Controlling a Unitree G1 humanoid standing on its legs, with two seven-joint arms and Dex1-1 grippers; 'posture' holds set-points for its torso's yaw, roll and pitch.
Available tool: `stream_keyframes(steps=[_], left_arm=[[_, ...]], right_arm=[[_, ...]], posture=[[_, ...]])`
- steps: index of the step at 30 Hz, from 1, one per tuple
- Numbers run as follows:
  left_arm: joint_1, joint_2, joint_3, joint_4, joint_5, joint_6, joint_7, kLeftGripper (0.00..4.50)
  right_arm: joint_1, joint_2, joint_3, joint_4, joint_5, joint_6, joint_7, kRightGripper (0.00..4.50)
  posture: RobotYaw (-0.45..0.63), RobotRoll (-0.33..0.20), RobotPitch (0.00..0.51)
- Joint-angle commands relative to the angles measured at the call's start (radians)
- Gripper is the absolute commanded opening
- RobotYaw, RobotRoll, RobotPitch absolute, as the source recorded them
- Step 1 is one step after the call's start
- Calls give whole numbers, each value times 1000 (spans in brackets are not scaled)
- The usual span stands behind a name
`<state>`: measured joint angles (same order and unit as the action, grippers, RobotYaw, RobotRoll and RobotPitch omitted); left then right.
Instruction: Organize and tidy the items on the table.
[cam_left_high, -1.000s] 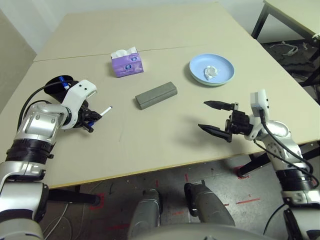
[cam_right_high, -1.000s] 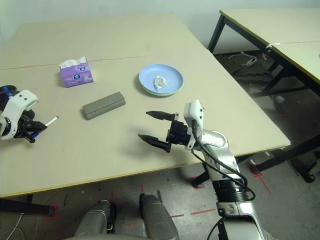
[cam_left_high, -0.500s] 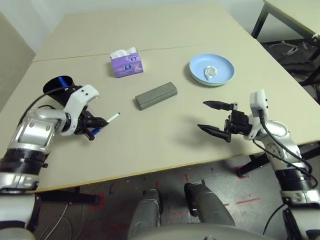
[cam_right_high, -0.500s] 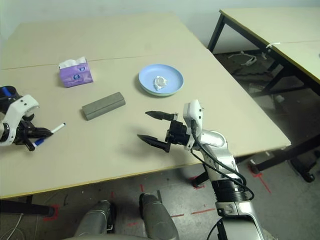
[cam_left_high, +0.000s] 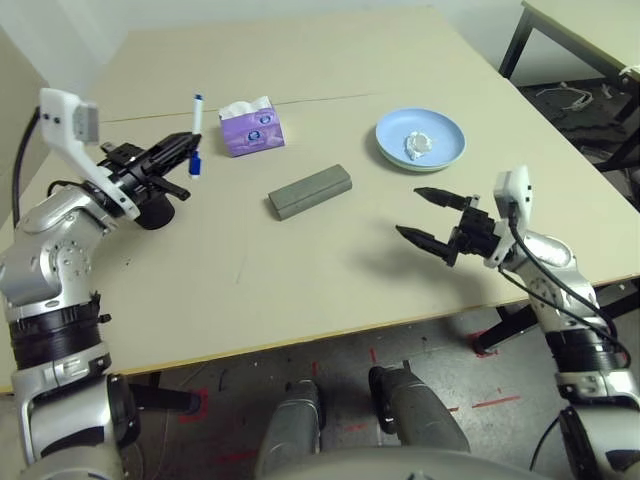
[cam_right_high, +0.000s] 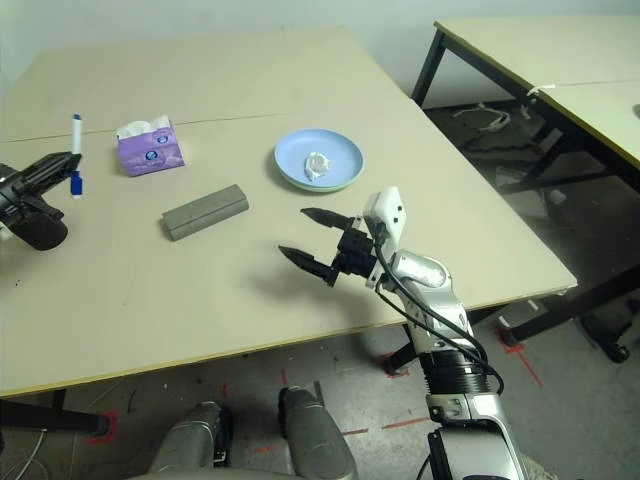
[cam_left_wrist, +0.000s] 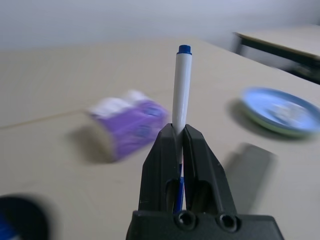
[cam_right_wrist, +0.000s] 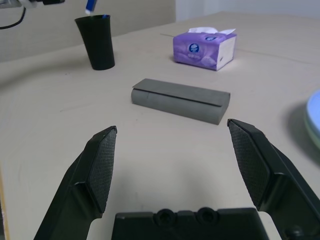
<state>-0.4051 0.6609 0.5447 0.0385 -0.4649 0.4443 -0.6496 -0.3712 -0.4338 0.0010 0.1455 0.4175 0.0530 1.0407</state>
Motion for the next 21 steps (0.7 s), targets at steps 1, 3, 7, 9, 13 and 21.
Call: stream_keyframes(steps=[1,3,7,9,13,21], left_arm=[[40,-24,62,5,39,-117,102,12],[53,-42,85,30,53,-191,151,12],[15,-35,111,111,70,-291,228,12],[-10,-19,107,159,76,-330,244,12],[-98,11,85,297,94,-424,250,12],[-194,25,1,501,145,-532,248,12]], right_arm=[[23,-4,14,1,-7,-17,31,4500],[26,1,17,-3,-4,-16,38,4500],[23,7,22,-10,-3,-9,44,4500],[21,7,22,-11,-3,-7,46,4500],[15,3,22,-8,-3,-9,53,4500],[34,-3,16,-43,1,1,41,4500]], posture=[[-130,0,135],[-122,0,134],[-118,0,133],[-118,0,132],[-121,0,131],[-146,0,134]])
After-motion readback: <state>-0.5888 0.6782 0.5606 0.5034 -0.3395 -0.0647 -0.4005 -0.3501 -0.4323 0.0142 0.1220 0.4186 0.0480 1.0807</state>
